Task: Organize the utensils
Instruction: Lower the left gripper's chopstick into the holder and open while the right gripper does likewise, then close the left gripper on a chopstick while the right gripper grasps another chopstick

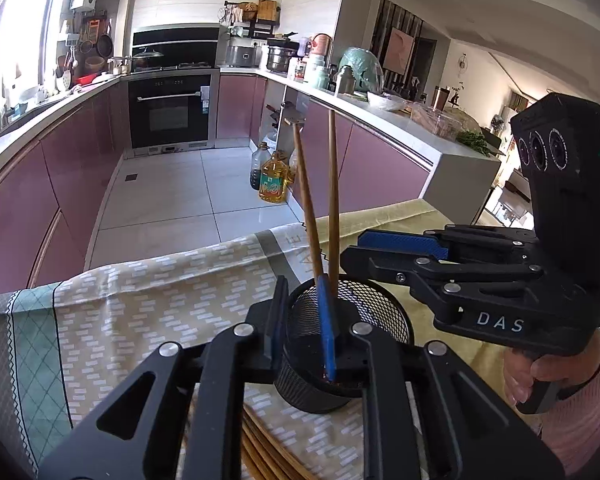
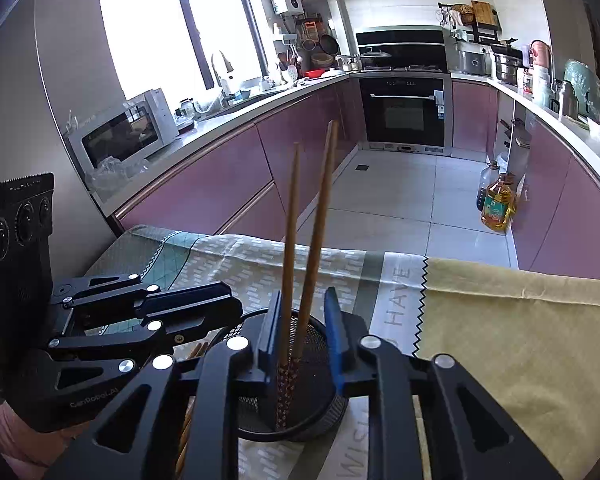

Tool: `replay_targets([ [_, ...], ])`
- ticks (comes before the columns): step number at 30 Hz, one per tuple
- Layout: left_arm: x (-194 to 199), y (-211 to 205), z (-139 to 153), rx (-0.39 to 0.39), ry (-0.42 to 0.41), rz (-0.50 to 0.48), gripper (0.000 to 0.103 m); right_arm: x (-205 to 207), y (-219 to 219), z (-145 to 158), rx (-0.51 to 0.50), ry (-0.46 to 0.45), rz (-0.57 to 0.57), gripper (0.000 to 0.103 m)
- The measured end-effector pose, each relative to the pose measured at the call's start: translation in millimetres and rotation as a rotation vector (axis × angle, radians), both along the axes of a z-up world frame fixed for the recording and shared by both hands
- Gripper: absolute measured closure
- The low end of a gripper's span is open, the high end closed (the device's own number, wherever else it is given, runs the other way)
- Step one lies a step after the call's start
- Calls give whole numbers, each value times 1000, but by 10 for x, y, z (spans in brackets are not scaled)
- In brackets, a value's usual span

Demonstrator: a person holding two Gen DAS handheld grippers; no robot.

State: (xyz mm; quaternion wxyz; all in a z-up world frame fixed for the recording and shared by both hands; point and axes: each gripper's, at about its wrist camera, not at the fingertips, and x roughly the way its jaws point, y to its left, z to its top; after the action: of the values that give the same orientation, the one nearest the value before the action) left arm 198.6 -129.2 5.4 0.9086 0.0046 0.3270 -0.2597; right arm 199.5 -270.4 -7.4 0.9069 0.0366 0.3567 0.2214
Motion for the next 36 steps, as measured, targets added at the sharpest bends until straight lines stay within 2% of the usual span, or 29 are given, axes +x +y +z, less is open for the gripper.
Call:
replay_targets([
  [3, -78, 82, 24, -6, -25, 25, 82, -73, -38, 18, 7, -20, -11, 74],
  [7, -285, 290, 97, -9, -88, 72, 66, -297, -69, 116, 25, -75, 2, 63],
  [13, -621, 662, 84, 23, -124, 120, 55, -809, 72, 159, 46, -133, 120, 47],
  [17, -777, 875, -147, 101, -82, 159, 54, -993, 272, -97, 26, -67, 193, 46],
  [24, -877, 1056, -672, 191, 50, 159, 54, -996, 557, -651, -31, 89, 197, 46],
  [31, -951, 1034, -957, 220, 103, 143, 54, -1019, 615, -884, -75, 140, 159, 49],
  [36, -956, 1017, -1043, 226, 121, 129, 54, -1059, 638, -956, -102, 150, 141, 50],
])
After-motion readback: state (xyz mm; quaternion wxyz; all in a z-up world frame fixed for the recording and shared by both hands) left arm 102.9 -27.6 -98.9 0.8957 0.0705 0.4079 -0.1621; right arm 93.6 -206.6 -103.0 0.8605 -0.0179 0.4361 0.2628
